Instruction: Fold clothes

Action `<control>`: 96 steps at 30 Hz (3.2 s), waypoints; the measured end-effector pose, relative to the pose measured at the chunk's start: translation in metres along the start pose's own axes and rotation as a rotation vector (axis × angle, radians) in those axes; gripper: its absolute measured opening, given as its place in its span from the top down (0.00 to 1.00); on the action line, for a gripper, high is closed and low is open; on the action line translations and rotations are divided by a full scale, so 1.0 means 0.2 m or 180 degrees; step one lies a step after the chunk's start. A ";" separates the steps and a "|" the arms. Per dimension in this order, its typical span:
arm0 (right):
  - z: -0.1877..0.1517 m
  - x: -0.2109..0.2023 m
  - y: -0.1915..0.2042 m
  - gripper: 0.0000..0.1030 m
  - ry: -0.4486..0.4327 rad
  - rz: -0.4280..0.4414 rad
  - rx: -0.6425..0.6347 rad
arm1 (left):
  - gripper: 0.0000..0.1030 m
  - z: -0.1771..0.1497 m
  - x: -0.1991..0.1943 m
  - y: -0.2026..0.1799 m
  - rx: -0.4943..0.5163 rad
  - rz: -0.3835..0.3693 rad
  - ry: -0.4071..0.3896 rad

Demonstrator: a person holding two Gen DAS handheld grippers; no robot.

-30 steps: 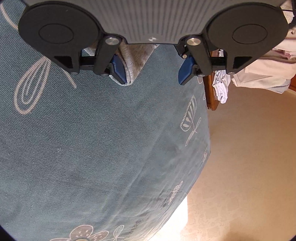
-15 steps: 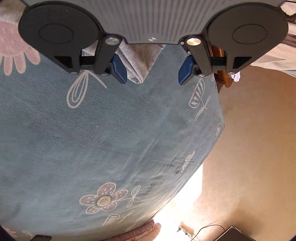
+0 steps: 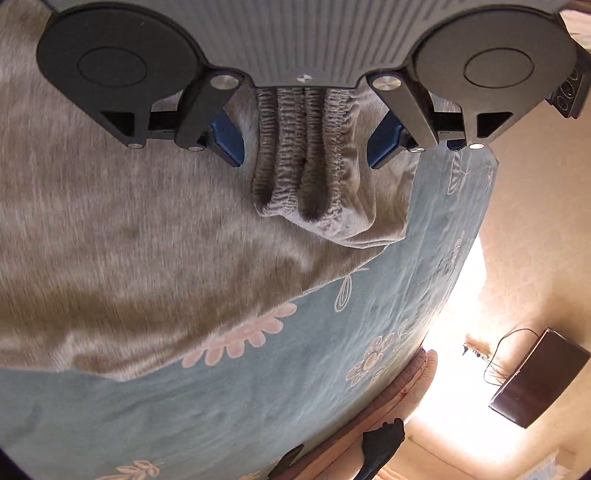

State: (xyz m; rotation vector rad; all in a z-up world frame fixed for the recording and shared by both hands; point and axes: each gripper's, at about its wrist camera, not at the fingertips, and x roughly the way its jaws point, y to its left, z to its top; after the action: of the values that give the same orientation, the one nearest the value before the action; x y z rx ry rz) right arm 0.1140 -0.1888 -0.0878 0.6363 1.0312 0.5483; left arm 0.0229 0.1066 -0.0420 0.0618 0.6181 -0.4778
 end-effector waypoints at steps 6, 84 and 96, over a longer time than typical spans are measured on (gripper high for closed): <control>-0.07 0.07 0.20 0.71 -0.0115 -0.0540 -0.0717 | 0.13 0.00 0.02 -0.05 -0.0013 0.0026 0.0119; -0.30 0.16 0.55 0.40 0.0511 -0.0597 -0.2097 | 0.05 -0.14 -0.12 0.00 -0.0370 0.0266 0.0386; -0.27 -0.29 0.24 0.25 -0.0477 -0.0902 -0.1390 | 0.05 0.02 -0.10 -0.12 -0.0311 0.0140 0.0296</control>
State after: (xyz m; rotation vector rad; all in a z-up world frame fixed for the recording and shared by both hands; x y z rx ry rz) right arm 0.0359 -0.1828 -0.0384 0.1382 0.8075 0.4488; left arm 0.0007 0.0929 -0.0247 0.0049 0.7290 -0.4031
